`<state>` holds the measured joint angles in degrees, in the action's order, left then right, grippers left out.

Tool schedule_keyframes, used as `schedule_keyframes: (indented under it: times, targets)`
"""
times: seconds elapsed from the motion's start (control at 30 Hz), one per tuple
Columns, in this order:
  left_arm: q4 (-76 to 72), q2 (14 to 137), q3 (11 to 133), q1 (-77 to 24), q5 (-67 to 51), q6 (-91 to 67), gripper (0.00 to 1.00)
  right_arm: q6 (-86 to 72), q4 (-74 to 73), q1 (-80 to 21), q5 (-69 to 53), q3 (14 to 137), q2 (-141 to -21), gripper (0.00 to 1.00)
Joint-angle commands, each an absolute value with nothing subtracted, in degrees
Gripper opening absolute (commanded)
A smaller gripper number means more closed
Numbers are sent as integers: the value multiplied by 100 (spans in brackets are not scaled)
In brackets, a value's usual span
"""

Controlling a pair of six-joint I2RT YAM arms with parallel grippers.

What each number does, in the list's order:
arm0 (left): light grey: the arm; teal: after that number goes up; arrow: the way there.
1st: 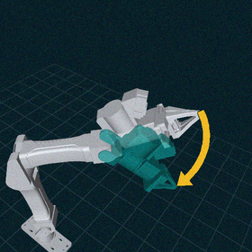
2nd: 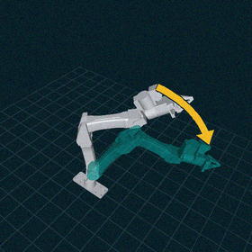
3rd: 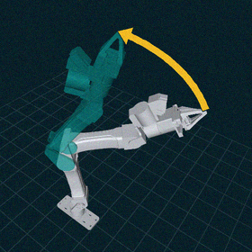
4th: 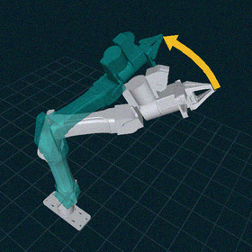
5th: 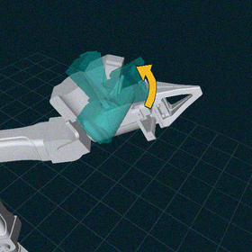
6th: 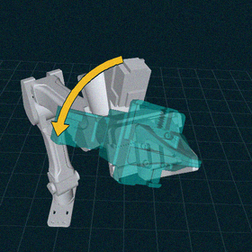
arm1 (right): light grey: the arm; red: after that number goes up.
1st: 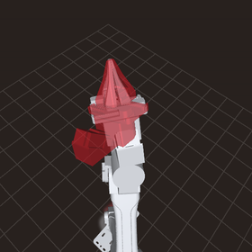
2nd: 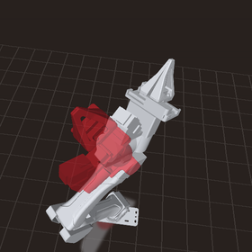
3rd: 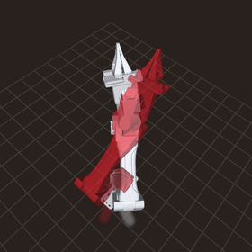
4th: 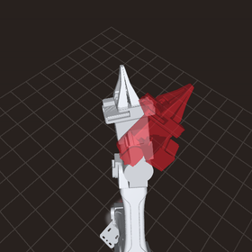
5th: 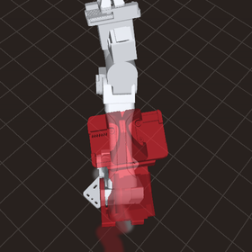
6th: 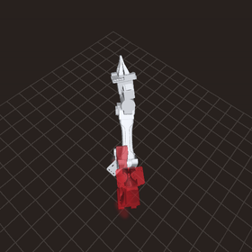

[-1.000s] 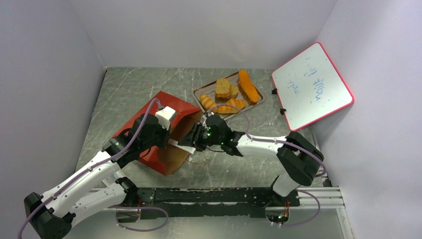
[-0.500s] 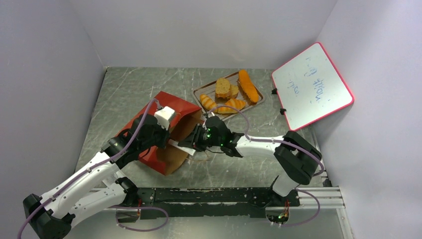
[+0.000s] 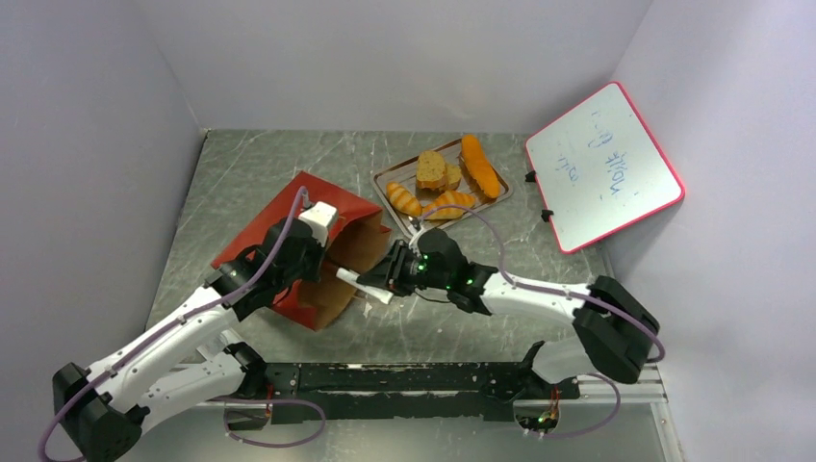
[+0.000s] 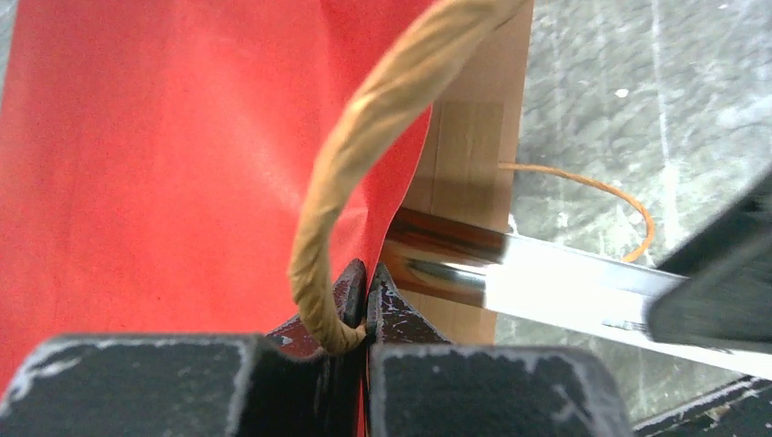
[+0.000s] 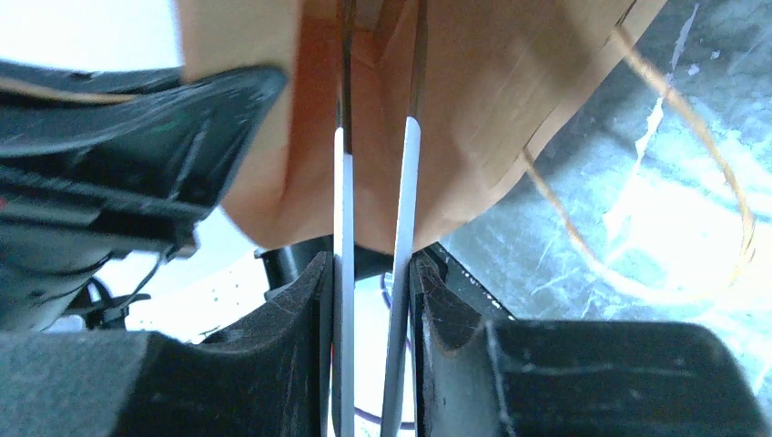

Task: Take the fake bread out of the paper bag
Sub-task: Take out the fake bread from the paper bag.

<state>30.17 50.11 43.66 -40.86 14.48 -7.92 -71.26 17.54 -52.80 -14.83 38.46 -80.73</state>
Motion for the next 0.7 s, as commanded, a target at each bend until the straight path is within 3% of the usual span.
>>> schedule_keyframes:
  times: [0.0, 0.67]
  targets:
    - [3043, 5330, 4560, -3939, 1967, -985, 7, -6938, 1556, -5199, -1161, 3720, -7392, 0]
    - [2751, 6400, 5526, -2647, 2432, -1564, 7, -6439, -87, -5072, -341, 3981, -6069, 0]
